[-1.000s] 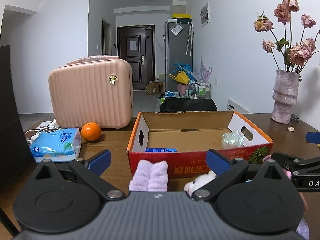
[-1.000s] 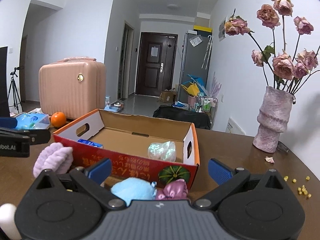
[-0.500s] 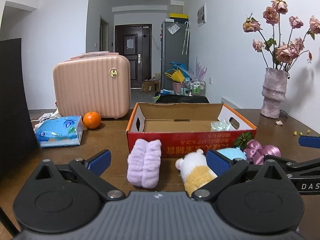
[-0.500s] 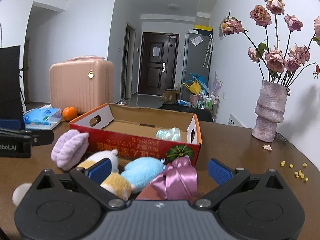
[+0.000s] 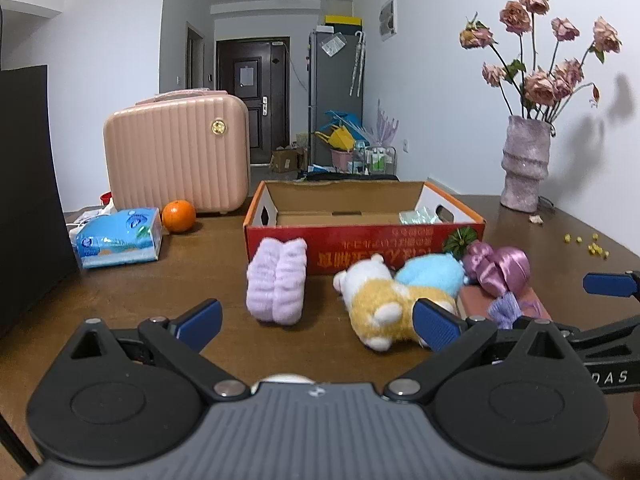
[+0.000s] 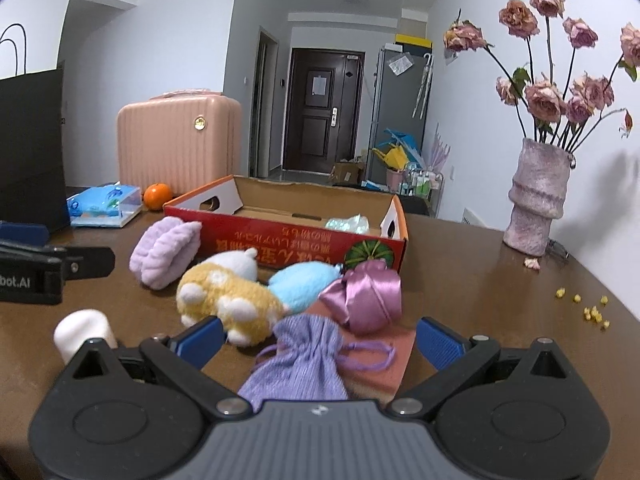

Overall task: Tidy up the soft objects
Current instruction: 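Grasp the purple drawstring sachet with the right tool while the left tool approaches the white round sponge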

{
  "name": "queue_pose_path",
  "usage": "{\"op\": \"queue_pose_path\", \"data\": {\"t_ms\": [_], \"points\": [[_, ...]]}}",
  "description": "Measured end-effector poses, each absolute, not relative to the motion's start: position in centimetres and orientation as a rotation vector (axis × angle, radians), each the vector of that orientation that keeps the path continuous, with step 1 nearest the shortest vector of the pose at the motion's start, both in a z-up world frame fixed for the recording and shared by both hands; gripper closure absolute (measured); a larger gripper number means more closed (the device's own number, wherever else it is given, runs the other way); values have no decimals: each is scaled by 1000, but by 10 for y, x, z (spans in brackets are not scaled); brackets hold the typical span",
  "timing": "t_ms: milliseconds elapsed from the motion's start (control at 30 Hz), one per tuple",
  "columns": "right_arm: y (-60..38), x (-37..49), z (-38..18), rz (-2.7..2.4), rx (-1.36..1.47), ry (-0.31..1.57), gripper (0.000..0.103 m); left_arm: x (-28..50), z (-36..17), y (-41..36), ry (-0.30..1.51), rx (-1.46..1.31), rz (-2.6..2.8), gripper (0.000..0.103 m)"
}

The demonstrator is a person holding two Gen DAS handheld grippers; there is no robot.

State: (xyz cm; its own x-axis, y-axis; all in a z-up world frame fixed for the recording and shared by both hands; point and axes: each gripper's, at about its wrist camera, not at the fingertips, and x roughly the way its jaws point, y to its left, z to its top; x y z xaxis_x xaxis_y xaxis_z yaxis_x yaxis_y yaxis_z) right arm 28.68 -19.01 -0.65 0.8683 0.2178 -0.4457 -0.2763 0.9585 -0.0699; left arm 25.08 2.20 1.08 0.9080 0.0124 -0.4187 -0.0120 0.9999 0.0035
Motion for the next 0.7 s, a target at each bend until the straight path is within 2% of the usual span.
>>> {"op": "queue_pose_path", "data": {"t_ms": [700], "points": [[-198,246,-29,253,-143,541,0,214,-15,17,526,-11,-14,0]]}}
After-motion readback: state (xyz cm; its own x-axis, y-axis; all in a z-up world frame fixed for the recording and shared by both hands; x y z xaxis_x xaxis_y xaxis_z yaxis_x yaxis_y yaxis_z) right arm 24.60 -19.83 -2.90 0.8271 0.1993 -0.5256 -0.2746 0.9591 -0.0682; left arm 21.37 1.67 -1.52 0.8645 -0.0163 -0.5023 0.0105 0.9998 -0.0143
